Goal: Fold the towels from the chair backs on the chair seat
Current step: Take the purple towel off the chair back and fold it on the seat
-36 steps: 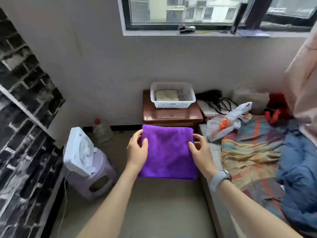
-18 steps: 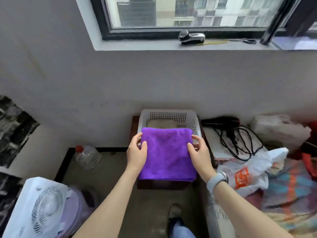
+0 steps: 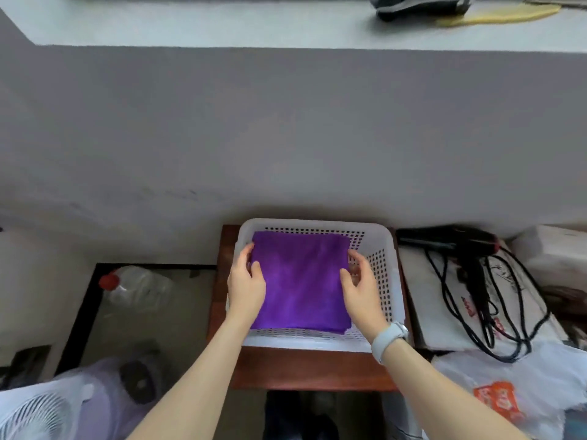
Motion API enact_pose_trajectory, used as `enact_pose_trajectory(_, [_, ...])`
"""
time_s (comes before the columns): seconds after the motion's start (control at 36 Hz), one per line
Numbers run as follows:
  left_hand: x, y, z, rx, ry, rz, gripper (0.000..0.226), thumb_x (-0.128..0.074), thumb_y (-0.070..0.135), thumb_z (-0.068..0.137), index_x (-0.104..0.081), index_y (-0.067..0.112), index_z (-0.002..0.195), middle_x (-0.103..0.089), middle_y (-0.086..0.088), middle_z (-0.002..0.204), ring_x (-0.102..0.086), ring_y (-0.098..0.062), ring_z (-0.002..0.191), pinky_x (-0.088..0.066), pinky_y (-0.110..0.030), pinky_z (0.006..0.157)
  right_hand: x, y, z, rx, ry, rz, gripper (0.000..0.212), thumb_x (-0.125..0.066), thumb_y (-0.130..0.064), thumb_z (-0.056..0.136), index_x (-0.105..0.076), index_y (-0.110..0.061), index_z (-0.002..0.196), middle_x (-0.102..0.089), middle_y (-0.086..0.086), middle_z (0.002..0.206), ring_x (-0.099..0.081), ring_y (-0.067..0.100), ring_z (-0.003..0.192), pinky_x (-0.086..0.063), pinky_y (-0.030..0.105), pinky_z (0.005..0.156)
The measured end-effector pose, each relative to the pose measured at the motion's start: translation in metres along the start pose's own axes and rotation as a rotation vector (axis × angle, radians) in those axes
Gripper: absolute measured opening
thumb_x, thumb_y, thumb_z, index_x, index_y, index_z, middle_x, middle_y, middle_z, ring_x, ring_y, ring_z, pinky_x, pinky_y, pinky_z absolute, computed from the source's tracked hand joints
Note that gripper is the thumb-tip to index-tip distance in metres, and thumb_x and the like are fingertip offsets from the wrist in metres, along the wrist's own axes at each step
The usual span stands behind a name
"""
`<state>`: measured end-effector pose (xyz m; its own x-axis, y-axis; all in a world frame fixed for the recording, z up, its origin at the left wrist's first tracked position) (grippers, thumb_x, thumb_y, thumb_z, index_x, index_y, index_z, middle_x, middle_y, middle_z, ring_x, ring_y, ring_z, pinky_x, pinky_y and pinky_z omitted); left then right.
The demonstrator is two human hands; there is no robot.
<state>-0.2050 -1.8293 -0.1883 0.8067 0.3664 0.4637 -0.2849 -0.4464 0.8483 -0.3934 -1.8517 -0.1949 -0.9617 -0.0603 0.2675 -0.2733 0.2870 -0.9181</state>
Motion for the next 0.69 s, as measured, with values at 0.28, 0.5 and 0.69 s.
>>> enact_pose_trajectory(0.28, [-0.027,-0.015,0.004,-0.209,-0.042,0.523,0.049,-0.048,0.000,0.089,-0.039,0.004,0.137,-0.038,-0.015,0.144,-0.033,-0.029,0.134,-0.033,-0.042,0.109,-0.011,0.031,0.018,-0.080,-0.044,-0.208,0.042,-0.046,-0.012,0.093,-0.042,-0.020,0.134,-0.048,0.000,0.129,-0.044,0.011,0.120,-0.037,0.036,0.107])
enact_pose_trajectory(0.5, [-0.048,-0.041,0.019,-0.432,-0.221,0.935,0.051,-0.031,0.027,0.088,-0.041,0.009,0.135,-0.041,-0.019,0.141,-0.035,-0.035,0.133,-0.026,-0.051,0.107,-0.034,0.030,0.024,0.501,-0.105,-1.050,0.053,-0.038,-0.014,0.077,-0.046,-0.011,0.129,-0.051,0.017,0.132,-0.045,0.033,0.126,-0.027,0.049,0.112])
enact_pose_trajectory(0.69, [-0.058,-0.065,0.025,-0.436,-0.213,0.995,0.056,-0.028,0.035,0.090,-0.025,0.015,0.142,-0.034,-0.016,0.147,-0.023,-0.031,0.137,-0.010,-0.041,0.112,-0.039,0.067,0.035,0.443,-0.280,-1.211,0.057,-0.033,-0.042,0.089,-0.028,-0.018,0.141,-0.035,0.021,0.145,-0.030,0.036,0.136,-0.016,0.044,0.110])
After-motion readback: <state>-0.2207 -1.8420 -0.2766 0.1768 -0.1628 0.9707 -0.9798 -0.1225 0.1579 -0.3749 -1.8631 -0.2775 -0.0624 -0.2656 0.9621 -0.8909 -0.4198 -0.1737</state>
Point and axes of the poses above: each hand's wrist, its own z-axis towards the middle knuckle, its own x-axis out of the back of the hand, y = z × x, the point moved 1 cm from there along z, towards the middle knuckle
